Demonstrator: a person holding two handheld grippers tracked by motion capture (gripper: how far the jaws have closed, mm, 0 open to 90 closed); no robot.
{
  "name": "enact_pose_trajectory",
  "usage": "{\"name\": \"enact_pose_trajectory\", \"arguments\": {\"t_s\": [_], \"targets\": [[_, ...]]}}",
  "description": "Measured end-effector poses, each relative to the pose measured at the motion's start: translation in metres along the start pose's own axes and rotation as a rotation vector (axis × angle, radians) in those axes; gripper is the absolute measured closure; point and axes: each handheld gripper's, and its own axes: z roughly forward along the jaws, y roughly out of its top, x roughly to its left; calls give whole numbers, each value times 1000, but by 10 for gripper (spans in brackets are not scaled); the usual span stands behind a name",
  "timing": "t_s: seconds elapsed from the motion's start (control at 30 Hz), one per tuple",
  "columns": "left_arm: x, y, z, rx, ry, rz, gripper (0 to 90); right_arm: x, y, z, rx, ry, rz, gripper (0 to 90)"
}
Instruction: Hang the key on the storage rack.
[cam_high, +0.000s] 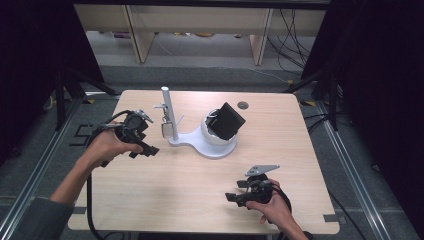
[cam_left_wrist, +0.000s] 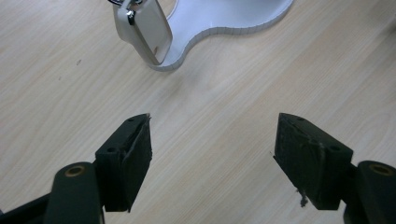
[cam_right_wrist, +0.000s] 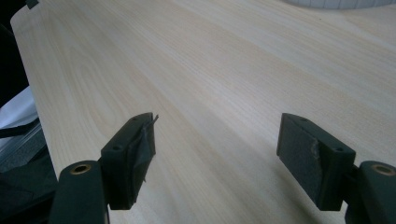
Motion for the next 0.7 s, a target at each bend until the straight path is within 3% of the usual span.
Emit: {"name": "enact_pose_trajectory", "arguments": {"t_s": [0.17,0.27,0.67,0.7], "targets": [[-7,-6,6,-3,-12,3,257,1,0,1,-2,7,16,290],[-11,-10,9,2,-20,21,252,0,0,1,-1,0,-3,287],[-32,-29,23,-45,-57,43,240,2,0,1,-1,6,6,285],[-33,-30,24,-48,-61,40,240,0,0,1,-7,4,-9,285]]}}
